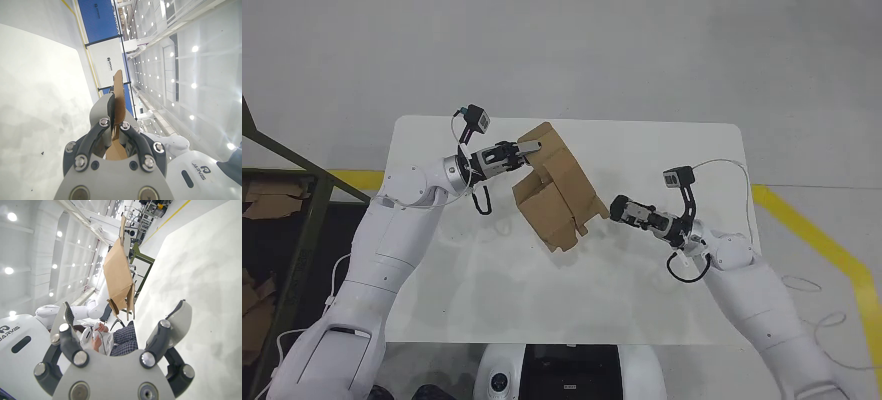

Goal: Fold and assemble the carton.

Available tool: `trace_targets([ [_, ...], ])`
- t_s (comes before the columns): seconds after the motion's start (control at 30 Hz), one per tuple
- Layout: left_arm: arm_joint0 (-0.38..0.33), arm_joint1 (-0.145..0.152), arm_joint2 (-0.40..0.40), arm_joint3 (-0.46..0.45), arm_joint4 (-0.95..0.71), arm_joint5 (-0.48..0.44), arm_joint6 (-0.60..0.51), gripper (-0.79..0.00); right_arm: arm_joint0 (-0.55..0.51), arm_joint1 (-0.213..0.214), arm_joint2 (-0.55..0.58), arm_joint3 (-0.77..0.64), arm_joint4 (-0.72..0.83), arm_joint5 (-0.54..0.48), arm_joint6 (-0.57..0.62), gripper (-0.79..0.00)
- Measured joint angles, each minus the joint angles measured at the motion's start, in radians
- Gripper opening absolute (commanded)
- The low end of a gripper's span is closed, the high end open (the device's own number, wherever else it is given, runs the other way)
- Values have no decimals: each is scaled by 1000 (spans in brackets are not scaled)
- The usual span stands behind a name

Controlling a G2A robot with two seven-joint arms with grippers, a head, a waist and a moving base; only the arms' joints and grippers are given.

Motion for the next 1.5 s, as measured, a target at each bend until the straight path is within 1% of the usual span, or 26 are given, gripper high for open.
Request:
trace_targets([
  [0.23, 0, 0, 0, 0, 0, 0, 0, -785, 54, -23, -55, 20, -24, 6, 1, -6],
  [0.27, 0, 0, 0, 0, 0, 0, 0, -785, 59, -26, -62, 21, -27, 7, 0, -179],
  [0.3, 0, 0, 0, 0, 0, 0, 0, -785, 65, -29, -70, 23, -29, 9, -2, -308],
  [0.33, 0, 0, 0, 0, 0, 0, 0, -785, 69, -32, -77, 25, -30, 10, -4, -406],
  [0.37, 0, 0, 0, 0, 0, 0, 0, -785, 73, -35, -82, 28, -32, 11, -6, -434],
  [0.4, 0, 0, 0, 0, 0, 0, 0, -785, 78, -38, -88, 31, -33, 11, -8, -443],
  [0.53, 0, 0, 0, 0, 0, 0, 0, -785, 91, -46, -99, 45, -37, 9, -11, -610],
  [0.63, 0, 0, 0, 0, 0, 0, 0, -785, 99, -50, -102, 58, -38, 12, -13, -659],
  [0.67, 0, 0, 0, 0, 0, 0, 0, -785, 101, -51, -103, 61, -35, 15, -12, -693],
  [0.7, 0, 0, 0, 0, 0, 0, 0, -785, 102, -52, -103, 65, -29, 17, -9, -696],
  [0.77, 0, 0, 0, 0, 0, 0, 0, -785, 105, -54, -105, 72, -17, 22, -1, -757],
  [0.83, 0, 0, 0, 0, 0, 0, 0, -785, 106, -56, -107, 77, 2, 30, 15, -785],
  [1.03, 0, 0, 0, 0, 0, 0, 0, -785, 113, -61, -110, 95, 83, 62, 89, -785],
  [1.07, 0, 0, 0, 0, 0, 0, 0, -425, 114, -62, -110, 98, 96, 65, 101, -785],
  [1.1, 0, 0, 0, 0, 0, 0, 0, 0, 115, -62, -108, 103, 110, 70, 116, -785],
  [1.3, 0, 0, 0, 0, 0, 0, 0, 0, 112, -58, -82, 119, 156, 91, 180, -785],
  [1.5, 0, 0, 0, 0, 0, 0, 0, 0, 86, -43, -32, 108, 147, 105, 191, -785],
])
